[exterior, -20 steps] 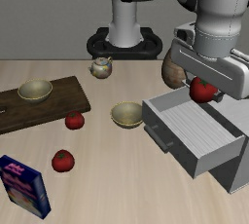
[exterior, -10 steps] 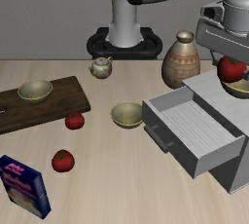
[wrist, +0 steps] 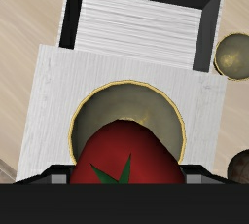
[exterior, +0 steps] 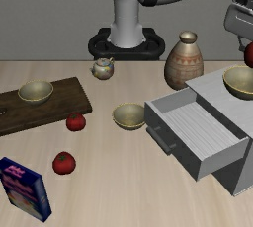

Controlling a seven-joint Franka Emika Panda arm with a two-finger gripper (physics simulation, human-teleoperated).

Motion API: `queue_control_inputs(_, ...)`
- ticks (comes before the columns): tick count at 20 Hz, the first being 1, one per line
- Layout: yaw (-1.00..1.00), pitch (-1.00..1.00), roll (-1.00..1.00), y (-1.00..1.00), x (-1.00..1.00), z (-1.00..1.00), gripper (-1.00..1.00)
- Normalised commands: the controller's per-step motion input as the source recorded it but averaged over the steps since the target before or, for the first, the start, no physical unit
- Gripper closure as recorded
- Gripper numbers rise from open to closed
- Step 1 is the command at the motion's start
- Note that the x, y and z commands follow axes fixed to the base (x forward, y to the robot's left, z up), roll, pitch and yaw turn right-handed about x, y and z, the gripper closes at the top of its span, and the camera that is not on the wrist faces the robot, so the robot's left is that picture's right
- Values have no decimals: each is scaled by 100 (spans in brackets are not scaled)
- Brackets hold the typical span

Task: Pick the tomato in the top layer of the drawer and place it on the porcelain bowl at the top of the cabinet

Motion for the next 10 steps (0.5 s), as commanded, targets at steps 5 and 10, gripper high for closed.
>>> queue_control_inputs(5,0,0,0,0,0,0,-100)
queue_control_inputs(10,0,0,0,0,0,0,-100)
